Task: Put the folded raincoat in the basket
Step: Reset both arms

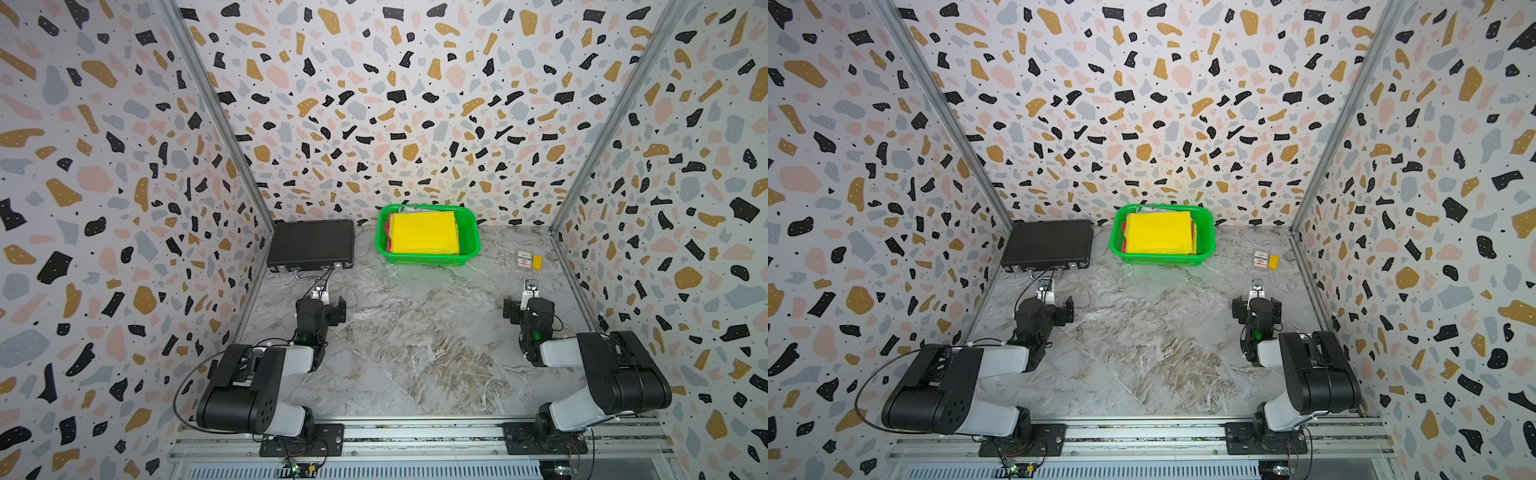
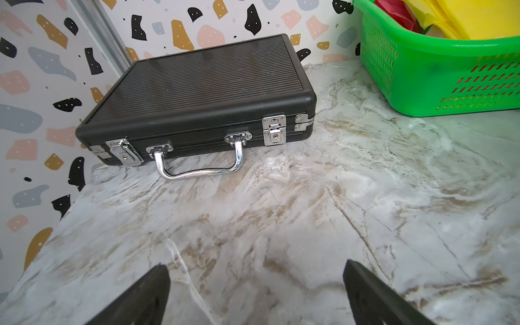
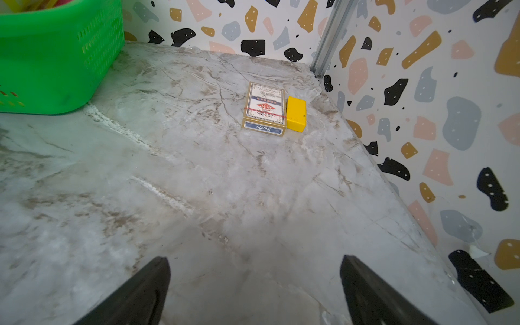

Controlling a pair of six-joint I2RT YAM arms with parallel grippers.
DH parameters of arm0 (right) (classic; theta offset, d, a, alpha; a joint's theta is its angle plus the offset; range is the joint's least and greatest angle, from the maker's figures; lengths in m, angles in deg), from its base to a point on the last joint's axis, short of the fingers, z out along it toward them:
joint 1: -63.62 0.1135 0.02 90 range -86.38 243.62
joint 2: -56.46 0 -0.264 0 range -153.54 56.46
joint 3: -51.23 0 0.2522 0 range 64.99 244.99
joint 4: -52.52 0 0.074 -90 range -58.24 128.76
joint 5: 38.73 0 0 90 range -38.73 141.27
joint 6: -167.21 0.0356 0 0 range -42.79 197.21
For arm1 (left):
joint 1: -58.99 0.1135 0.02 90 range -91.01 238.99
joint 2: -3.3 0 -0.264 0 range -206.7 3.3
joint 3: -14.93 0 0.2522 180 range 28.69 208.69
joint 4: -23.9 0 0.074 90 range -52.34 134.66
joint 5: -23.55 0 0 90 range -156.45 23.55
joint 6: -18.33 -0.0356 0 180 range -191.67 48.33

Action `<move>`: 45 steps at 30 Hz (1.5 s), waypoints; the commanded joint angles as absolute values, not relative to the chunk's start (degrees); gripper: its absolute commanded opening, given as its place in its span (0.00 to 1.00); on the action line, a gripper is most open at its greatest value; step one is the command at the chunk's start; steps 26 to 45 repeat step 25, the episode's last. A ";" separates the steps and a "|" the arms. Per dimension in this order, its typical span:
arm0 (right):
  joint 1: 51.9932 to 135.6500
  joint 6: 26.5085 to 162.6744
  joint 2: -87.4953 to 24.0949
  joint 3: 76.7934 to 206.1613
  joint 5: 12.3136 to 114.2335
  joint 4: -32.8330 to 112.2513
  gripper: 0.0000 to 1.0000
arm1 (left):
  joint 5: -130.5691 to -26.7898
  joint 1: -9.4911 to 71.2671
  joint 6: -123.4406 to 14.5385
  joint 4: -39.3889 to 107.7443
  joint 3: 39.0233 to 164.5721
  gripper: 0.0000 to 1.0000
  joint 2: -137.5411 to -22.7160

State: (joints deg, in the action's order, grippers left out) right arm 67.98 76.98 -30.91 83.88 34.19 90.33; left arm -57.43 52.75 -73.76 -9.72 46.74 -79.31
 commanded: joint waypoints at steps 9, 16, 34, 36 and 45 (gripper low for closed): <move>68.08 77.14 -30.46 84.15 34.63 91.81 1.00 | -57.53 52.48 -73.41 -10.63 47.08 1.00 -78.47; 68.01 77.14 -30.37 84.21 34.52 91.67 1.00 | -57.75 52.48 -73.42 -10.59 47.27 1.00 -78.61; 68.02 77.16 -30.37 84.21 34.57 91.67 1.00 | -57.71 52.49 -73.40 -10.68 47.22 1.00 -78.54; 68.02 77.16 -30.37 84.21 34.57 91.67 1.00 | -57.71 52.49 -73.40 -10.68 47.22 1.00 -78.54; 68.02 77.16 -30.37 84.21 34.57 91.67 1.00 | -57.71 52.49 -73.40 -10.68 47.22 1.00 -78.54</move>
